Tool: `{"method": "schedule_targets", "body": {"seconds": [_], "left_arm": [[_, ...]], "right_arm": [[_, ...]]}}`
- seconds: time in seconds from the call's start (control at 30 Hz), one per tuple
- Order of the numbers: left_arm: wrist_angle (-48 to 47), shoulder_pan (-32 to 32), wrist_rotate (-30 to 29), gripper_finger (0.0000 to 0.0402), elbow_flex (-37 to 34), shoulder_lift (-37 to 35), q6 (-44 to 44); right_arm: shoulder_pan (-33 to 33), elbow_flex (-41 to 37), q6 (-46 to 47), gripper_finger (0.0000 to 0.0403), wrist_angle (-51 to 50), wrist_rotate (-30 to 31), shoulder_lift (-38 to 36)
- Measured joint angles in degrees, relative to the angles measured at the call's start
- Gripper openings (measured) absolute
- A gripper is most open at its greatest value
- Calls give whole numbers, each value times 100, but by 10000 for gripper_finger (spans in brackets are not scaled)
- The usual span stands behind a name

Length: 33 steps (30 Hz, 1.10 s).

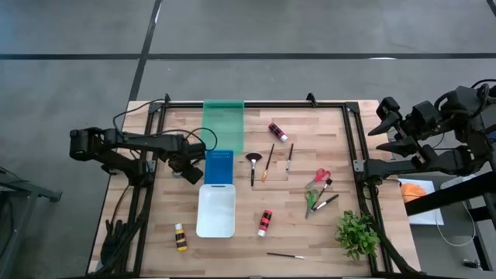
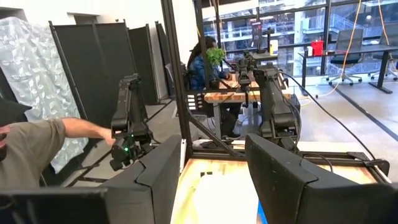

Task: Pick & Place Paint Supplies
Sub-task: Put the blue scissors into the green bin

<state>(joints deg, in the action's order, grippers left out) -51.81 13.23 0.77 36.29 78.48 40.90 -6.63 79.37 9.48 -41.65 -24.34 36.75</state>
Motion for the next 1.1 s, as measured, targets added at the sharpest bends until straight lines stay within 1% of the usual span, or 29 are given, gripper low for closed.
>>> {"method": "schedule_targets", "body": {"seconds": [0.17,0.4,0.53,0.6,0.67,0.83,1.0,1.1], "left_arm": [[22,0,161,133,-47,0,-1],[464,5,247,133,-373,-16,89],[541,37,244,131,-452,-28,194],[549,44,187,119,-455,-28,248],[555,67,145,98,-459,-28,272],[560,149,57,17,-481,-28,378],[491,149,45,10,-449,-22,394],[395,118,73,9,-393,-135,352]], "right_arm": [[0,0,1,178,-8,-2,0],[1,0,-43,178,-8,-9,0],[0,0,-66,178,-11,-13,0],[2,0,-66,178,-8,-13,0],[0,0,-66,178,-9,-15,0],[0,-2,-68,178,-10,-20,0],[0,-2,-68,178,-11,-65,-2],[0,-2,-66,178,-10,-127,-3]]}}
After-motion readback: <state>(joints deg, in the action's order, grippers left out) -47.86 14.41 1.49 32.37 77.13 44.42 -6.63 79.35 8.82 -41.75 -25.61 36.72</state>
